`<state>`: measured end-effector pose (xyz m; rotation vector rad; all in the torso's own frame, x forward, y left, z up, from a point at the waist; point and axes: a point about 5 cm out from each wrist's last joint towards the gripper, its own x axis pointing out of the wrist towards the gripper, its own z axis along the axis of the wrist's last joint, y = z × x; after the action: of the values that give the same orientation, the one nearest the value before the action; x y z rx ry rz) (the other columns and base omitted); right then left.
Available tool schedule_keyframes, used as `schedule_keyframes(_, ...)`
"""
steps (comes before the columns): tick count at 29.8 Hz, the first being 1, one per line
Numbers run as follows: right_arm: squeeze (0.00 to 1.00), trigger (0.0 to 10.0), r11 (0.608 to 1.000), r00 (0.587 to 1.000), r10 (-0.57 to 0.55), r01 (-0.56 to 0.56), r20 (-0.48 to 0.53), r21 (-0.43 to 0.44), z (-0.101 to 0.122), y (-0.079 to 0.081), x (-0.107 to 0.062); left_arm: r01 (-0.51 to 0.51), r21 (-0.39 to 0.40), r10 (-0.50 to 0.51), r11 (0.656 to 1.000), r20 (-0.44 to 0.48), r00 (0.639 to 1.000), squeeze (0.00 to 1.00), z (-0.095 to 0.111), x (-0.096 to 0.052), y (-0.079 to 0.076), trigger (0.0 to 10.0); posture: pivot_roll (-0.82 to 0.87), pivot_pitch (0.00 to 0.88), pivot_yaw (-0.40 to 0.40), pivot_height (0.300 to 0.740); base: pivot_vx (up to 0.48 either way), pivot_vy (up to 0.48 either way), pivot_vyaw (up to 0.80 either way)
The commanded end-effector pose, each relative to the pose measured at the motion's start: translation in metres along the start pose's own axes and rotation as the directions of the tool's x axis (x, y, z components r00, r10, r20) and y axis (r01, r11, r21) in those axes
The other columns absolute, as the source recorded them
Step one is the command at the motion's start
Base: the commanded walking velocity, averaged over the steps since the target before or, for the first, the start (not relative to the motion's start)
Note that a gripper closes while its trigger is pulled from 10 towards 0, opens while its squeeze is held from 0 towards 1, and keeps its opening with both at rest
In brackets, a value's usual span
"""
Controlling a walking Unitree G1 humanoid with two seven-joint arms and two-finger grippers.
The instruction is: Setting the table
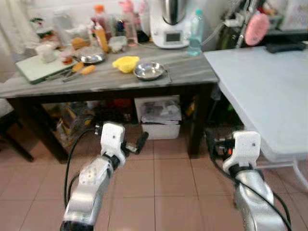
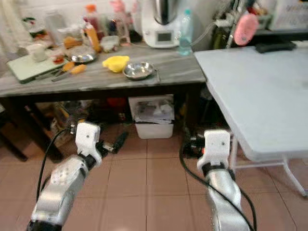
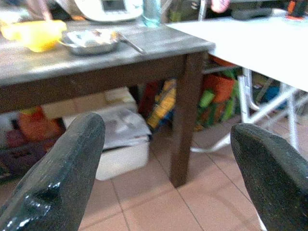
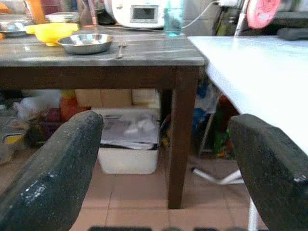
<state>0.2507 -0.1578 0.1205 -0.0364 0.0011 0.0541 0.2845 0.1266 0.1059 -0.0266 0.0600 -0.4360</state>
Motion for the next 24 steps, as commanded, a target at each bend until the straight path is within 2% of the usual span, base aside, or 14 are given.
schedule_keyframes(1, 0.0, 10.0, 1.0, 1.0, -0.005, 0.005, 0.021, -0.014, 0.0052, -0.0014, 0.0029, 0.008, -0.003, -0.008, 1.0, 0.009, 1.0, 0.0, 0.0026, 0.0018, 0.0002, 10.0, -0.11, 0.019, 0.072, 0.74, 0.0, -0.48, 0.0)
schedule_keyframes(24, 0.0, 10.0, 0.999, 0.999, -0.014, 0.015, 0.04, -0.032, 0.0089, -0.001, 0.0065, 0.03, -0.017, -0.03, 0.999, 0.014, 0.999, 0.0, 0.0031, 0.0034, -0.001, 10.0, -0.11, 0.021, 0.079, 0.74, 0.0, -0.48, 0.0)
